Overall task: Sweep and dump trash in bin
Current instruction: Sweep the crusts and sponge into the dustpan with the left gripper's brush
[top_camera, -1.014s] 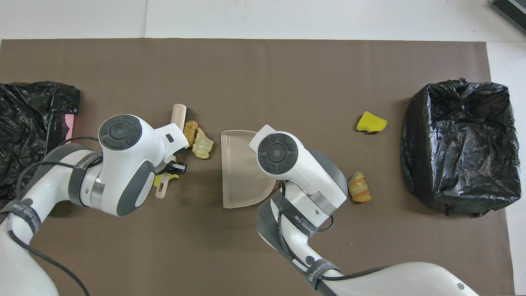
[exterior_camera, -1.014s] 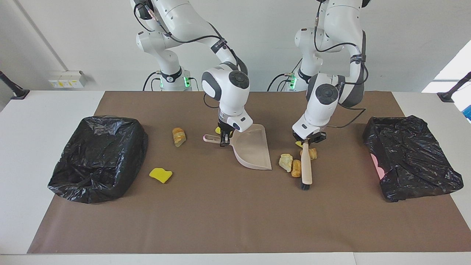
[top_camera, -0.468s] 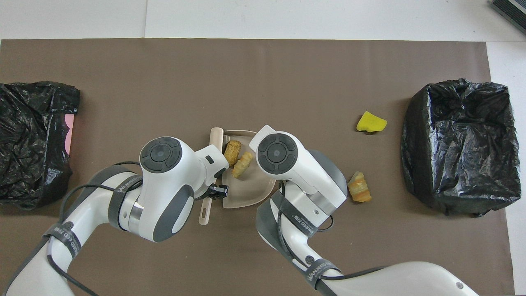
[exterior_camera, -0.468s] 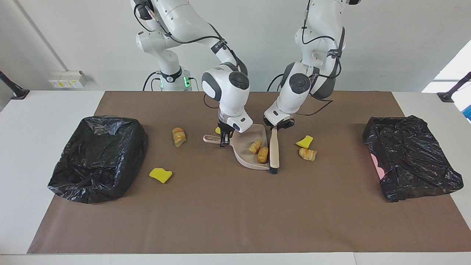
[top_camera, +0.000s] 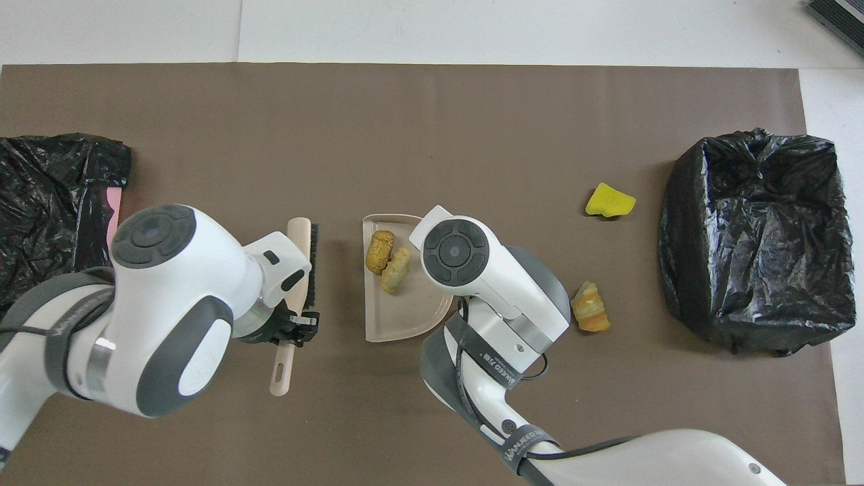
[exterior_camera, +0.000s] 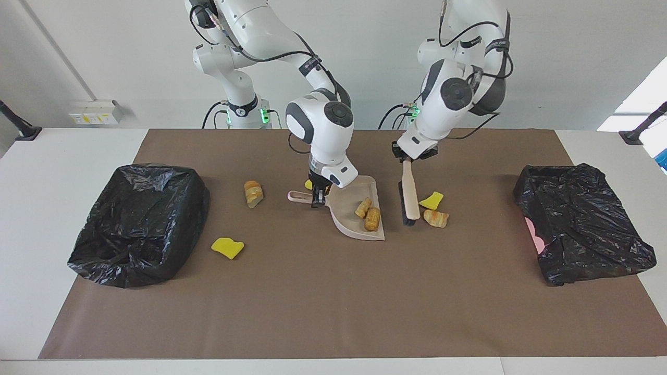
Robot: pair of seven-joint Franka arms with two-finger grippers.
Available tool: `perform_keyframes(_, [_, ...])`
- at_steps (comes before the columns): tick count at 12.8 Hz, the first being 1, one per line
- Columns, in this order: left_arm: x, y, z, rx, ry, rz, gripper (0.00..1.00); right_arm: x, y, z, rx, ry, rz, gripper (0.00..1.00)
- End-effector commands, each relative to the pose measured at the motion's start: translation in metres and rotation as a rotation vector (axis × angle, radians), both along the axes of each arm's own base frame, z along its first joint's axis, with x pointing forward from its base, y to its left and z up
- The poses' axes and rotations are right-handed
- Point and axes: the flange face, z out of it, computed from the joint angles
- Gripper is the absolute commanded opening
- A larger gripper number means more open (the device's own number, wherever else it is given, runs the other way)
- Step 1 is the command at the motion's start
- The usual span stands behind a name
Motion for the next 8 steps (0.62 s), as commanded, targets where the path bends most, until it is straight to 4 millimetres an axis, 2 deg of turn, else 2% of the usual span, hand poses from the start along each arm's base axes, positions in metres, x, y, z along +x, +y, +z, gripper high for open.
perform_keyframes(1, [-0.007,0.049,0.005,0.092,0.033,0.151,0.00,-0.004,0.001,-0.004,-0.009,0.000,0.021,0.00])
perform_keyframes(4, [-0.027,0.093,-0.014,0.131,0.036,0.229,0.00,-0.005,0.001,-0.004,-0.010,0.001,0.021,0.00])
perform_keyframes(6, [-0.025,0.110,-0.027,0.126,-0.002,0.184,0.00,-0.005,0.001,-0.004,-0.010,0.001,0.021,0.00])
perform_keyframes(8, [-0.017,0.117,-0.063,0.153,-0.027,0.167,0.00,-0.004,0.000,-0.005,-0.006,0.004,0.015,0.00])
